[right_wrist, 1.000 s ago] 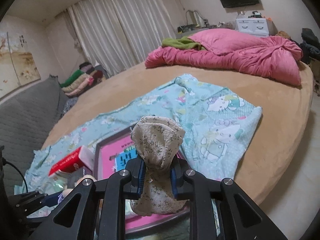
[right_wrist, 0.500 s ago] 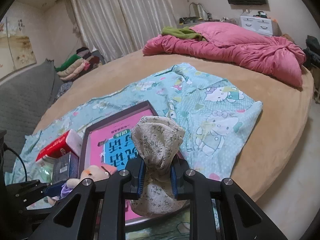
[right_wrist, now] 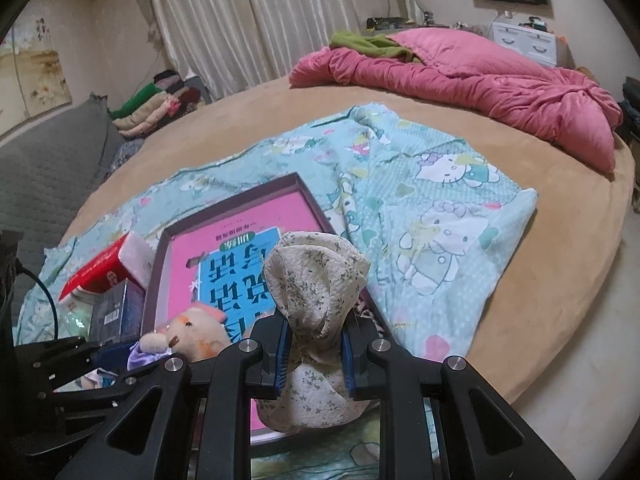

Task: Organize soft objects
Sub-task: 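Carry the teddy bear and floral scrunchie with both tools over the pink book tray, then open both tools to drop the scrunchie and teddy bear onto the tray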

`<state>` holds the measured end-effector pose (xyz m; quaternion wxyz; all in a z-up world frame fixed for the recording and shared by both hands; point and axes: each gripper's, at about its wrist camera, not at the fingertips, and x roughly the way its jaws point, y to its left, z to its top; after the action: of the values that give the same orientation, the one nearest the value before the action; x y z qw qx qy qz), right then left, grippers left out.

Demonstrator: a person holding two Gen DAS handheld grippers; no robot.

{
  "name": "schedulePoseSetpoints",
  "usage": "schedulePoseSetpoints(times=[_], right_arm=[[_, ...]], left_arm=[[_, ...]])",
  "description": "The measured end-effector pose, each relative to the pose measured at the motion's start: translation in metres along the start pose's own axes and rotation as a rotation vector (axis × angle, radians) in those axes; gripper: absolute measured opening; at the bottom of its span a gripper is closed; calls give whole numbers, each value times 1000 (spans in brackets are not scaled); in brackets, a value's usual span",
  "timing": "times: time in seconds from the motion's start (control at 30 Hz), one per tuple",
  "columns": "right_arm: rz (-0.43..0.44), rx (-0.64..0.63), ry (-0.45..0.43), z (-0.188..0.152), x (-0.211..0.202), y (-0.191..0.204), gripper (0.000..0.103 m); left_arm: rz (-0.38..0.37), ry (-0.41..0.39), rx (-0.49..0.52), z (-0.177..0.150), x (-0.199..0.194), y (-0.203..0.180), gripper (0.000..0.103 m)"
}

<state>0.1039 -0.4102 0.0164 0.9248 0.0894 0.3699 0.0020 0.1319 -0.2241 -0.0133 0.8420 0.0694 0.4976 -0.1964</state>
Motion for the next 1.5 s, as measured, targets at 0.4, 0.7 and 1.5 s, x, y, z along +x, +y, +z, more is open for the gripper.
schedulePoseSetpoints(times=[0.4, 0.7, 1.5], right_arm=[[-2, -43, 46, -4, 25, 10, 23], [4, -62, 62, -9, 37, 14, 29], [20, -51, -14, -5, 24, 12, 65]], left_arm=[[18, -2, -22, 3, 6, 7, 36], [24, -4, -34, 1, 6, 12, 36], [14, 4, -50, -1, 6, 16, 37]])
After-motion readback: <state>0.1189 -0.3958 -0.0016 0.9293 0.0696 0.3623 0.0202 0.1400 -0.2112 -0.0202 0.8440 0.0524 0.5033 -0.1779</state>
